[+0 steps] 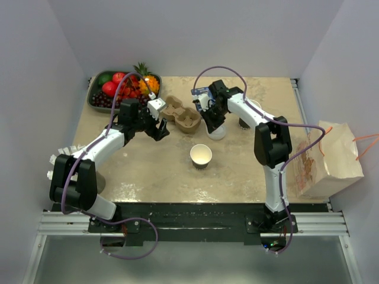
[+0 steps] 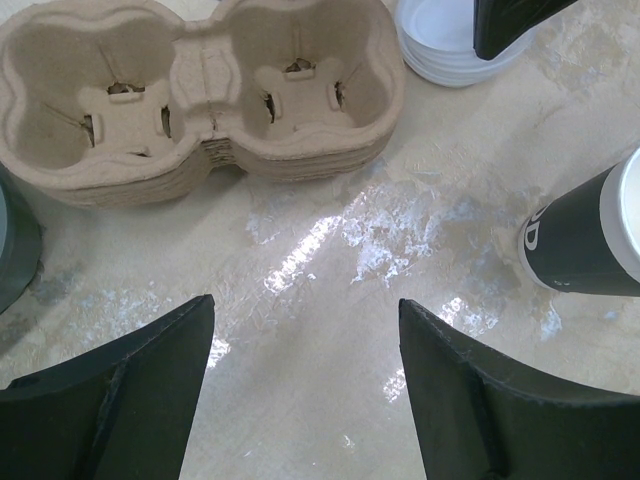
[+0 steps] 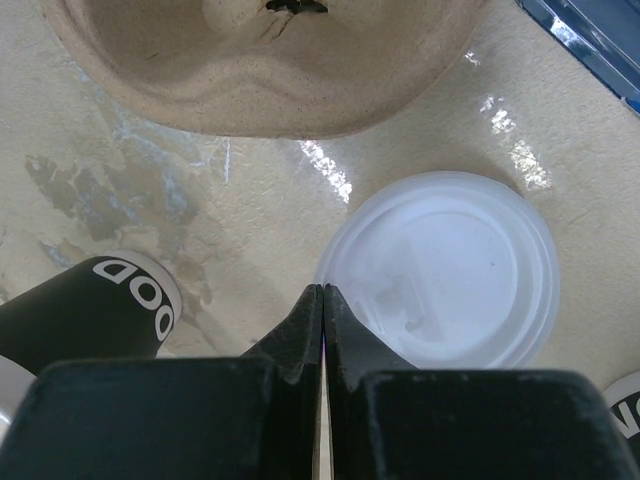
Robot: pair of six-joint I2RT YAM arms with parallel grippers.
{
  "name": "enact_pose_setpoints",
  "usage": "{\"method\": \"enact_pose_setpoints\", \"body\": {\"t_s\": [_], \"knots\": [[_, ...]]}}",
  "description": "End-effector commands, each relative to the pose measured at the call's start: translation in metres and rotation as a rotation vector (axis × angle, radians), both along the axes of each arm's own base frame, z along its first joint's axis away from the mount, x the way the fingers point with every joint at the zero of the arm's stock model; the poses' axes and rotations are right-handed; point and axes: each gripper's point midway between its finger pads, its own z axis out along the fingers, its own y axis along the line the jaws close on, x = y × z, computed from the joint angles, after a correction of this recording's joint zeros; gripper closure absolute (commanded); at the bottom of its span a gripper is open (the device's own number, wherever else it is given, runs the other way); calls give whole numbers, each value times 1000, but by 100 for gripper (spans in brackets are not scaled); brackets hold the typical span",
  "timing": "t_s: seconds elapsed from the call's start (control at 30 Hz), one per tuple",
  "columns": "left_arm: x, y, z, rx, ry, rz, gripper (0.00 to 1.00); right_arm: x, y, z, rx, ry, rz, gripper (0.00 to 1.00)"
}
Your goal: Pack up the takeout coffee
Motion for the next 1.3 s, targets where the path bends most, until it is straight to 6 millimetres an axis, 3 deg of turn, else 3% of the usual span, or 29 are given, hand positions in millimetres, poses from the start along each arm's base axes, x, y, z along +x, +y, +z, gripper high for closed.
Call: {"method": "enact_pose_setpoints", "body": {"t_s": [0.0, 0.1, 0.43, 0.6, 0.7, 0.73, 0.87, 0.93, 0.97, 1.0, 1.07, 1.1, 1.2, 1.23, 1.27], "knots": [[8, 2, 6, -10, -32, 8, 22, 5, 1, 40, 22, -85, -5, 100], [7, 0, 7, -12, -35, -4, 22, 4, 0, 58, 38, -120, -2, 100], [8, -9, 15, -31, -69, -69, 22, 0, 3, 83, 99, -130, 11, 100], [5, -14, 35, -31, -151, -138, 22, 4, 7, 113, 158, -160, 47, 100], [1, -18, 52, -33, -230, -194, 22, -4, 13, 139, 223, -161, 95, 100], [-2, -21, 56, -35, -259, -226, 22, -8, 14, 145, 242, -165, 125, 100], [-13, -30, 80, -54, -383, -300, 22, -55, 30, 189, 448, -71, 259, 100], [-24, -35, 82, -47, -422, -338, 22, -73, 35, 207, 520, -33, 271, 100], [-29, -36, 96, -49, -483, -342, 22, -80, 35, 208, 547, 0, 271, 100], [-38, -38, 91, -50, -489, -356, 21, -93, 39, 218, 605, 26, 289, 100], [-46, -37, 104, -38, -571, -358, 20, -105, 38, 210, 658, 108, 276, 100], [-53, -41, 100, -30, -572, -365, 19, -112, 40, 217, 725, 144, 288, 100], [-54, -44, 106, 31, -616, -338, 18, -112, 32, 226, 835, 210, 235, 100], [-51, -41, 108, 57, -618, -311, 17, -116, 31, 240, 923, 279, 212, 100], [-53, -44, 107, 61, -603, -319, 16, -111, 25, 237, 961, 308, 181, 100]]}}
